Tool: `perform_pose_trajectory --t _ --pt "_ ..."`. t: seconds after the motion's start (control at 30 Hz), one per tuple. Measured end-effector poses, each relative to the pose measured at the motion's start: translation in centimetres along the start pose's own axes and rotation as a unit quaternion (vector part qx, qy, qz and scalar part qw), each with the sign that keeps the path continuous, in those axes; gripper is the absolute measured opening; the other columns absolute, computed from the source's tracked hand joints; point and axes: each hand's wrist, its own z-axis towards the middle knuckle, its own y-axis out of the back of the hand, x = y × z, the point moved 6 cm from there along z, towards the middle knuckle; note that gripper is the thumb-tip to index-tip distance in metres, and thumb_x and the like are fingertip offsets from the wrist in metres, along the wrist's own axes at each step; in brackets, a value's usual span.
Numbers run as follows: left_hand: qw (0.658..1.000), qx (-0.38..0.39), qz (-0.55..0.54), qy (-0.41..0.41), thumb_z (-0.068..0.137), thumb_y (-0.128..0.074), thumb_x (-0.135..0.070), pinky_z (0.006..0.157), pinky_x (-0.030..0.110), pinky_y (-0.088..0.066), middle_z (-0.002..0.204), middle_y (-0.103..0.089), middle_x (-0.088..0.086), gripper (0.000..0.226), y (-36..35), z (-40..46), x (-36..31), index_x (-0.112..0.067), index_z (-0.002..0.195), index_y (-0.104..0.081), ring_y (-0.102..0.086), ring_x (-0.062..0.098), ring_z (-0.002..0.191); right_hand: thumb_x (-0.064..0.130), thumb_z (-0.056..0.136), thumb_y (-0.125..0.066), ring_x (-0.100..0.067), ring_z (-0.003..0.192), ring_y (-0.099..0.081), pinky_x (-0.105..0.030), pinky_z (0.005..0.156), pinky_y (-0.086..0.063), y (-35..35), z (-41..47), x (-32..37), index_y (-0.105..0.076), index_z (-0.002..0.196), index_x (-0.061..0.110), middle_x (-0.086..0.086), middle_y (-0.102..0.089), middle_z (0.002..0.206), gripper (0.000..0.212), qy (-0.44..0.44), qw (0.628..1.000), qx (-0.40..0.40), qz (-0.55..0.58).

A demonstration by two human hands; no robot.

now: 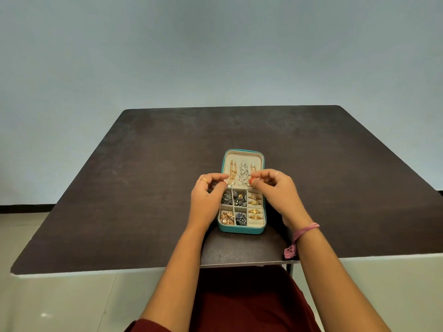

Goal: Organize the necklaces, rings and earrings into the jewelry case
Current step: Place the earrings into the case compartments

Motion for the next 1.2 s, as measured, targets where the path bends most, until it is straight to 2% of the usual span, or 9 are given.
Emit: perform_pose_trajectory --t 0.13,0.3,0.37,0.53,0.7,0.87,1.0,1.1,1.2 --pt "0.99 -0.087 -0.099 0.052 0.093 -0.054 -0.01 0.092 0.021 -0.048 0.113 -0.064 -0.005 0.022 1.2 0.4 0.6 -0.024 0.106 -0.063 -0.06 0.008 0.108 0.013 0.093 -0.057 0.004 0.075 -0.057 -0.012 0.063 -0.047 1.5 -0.6 -0.6 -0.066 0.104 0.019 0.006 -0.066 0.092 0.015 0.011 0.988 -0.108 0.111" --pt "0.955 -0.1 -0.258 0.11 0.1 -0.041 -0.015 0.11 0.029 -0.036 0.136 -0.052 0.007 0.034 0.8 0.1 0.8 -0.008 0.133 -0.047 -0.049 0.017 0.128 0.025 0.099 -0.045 -0.006 0.112 -0.056 -0.027 0.1 -0.044 0.1 -1.0 -2.1 -0.05 0.131 0.02 0.009 -0.06 0.115 0.032 -0.052 0.971 -0.081 0.219" --pt "0.945 -0.093 -0.289 0.125 0.101 -0.038 -0.018 0.113 0.033 -0.033 0.143 -0.046 0.012 0.041 0.0 -0.3 0.8 -0.003 0.139 -0.04 -0.045 0.021 0.132 0.031 0.1 -0.043 -0.008 0.119 -0.053 -0.026 0.103 -0.042 -0.5 -1.0 -2.3 -0.043 0.139 0.018 0.006 -0.057 0.126 0.041 -0.062 0.967 -0.059 0.242" --pt "0.941 -0.089 -0.299 0.133 0.101 -0.034 -0.023 0.113 0.032 -0.032 0.146 -0.043 0.012 0.046 -1.2 -0.7 0.6 -0.003 0.143 -0.036 -0.042 0.021 0.134 0.044 0.098 -0.041 -0.003 0.11 -0.061 -0.019 0.085 -0.047 -1.3 -0.8 -2.4 -0.049 0.135 0.018 0.003 -0.063 0.125 0.045 -0.077 0.971 -0.017 0.225" --pt "0.934 -0.08 -0.321 0.137 0.102 -0.03 -0.026 0.109 0.029 -0.033 0.148 -0.041 0.012 0.049 -2.4 -0.8 0.6 -0.003 0.145 -0.033 -0.041 0.02 0.135 0.036 0.101 -0.036 0.01 0.07 -0.065 -0.007 0.056 -0.047 -1.4 -0.9 -1.9 -0.056 0.096 0.027 0.02 -0.071 0.073 0.023 -0.067 0.965 -0.006 0.252" --pt "0.936 -0.077 -0.317 0.134 0.101 -0.031 -0.026 0.104 0.026 -0.036 0.146 -0.043 0.012 0.049 -3.4 -0.6 0.2 -0.002 0.144 -0.035 -0.042 0.02 0.134 0.036 0.102 -0.031 0.012 0.074 -0.064 -0.004 0.059 -0.047 -0.7 -0.2 -1.9 -0.054 0.12 0.021 0.02 -0.066 0.09 0.033 -0.055 0.962 -0.011 0.266" --pt "0.94 -0.053 -0.313 0.123 0.101 -0.032 -0.024 0.087 0.016 -0.047 0.118 -0.062 0.001 0.038 -4.7 -0.1 -0.8 -0.005 0.13 -0.05 -0.058 0.009 0.109 0.041 0.101 -0.03 0.004 0.103 -0.055 -0.01 0.079 -0.046 0.3 1.3 -2.3 -0.036 0.143 0.008 0.002 -0.051 0.138 0.054 -0.058 0.965 0.005 0.254" --pt "0.942 -0.025 -0.316 0.11 0.102 -0.031 -0.021 0.068 0.012 -0.051 0.086 -0.072 -0.009 0.03 -5.8 0.6 -1.4 -0.012 0.098 -0.06 -0.066 0.001 0.084 0.041 0.102 -0.028 -0.005 0.123 -0.046 -0.014 0.093 -0.039 1.1 2.3 -2.0 -0.032 0.145 0.007 -0.003 -0.042 0.147 0.055 -0.052 0.967 0.012 0.251" --pt "0.937 -0.024 -0.331 0.113 0.102 -0.034 -0.019 0.063 0.012 -0.051 0.075 -0.073 -0.012 0.028 -6.5 1.4 -1.6 -0.014 0.092 -0.06 -0.068 -0.003 0.076 0.04 0.102 -0.026 -0.01 0.131 -0.043 -0.019 0.102 -0.035 1.7 3.2 -2.0 -0.031 0.145 0.007 -0.004 -0.042 0.148 0.055 -0.048 0.962 0.012 0.267"
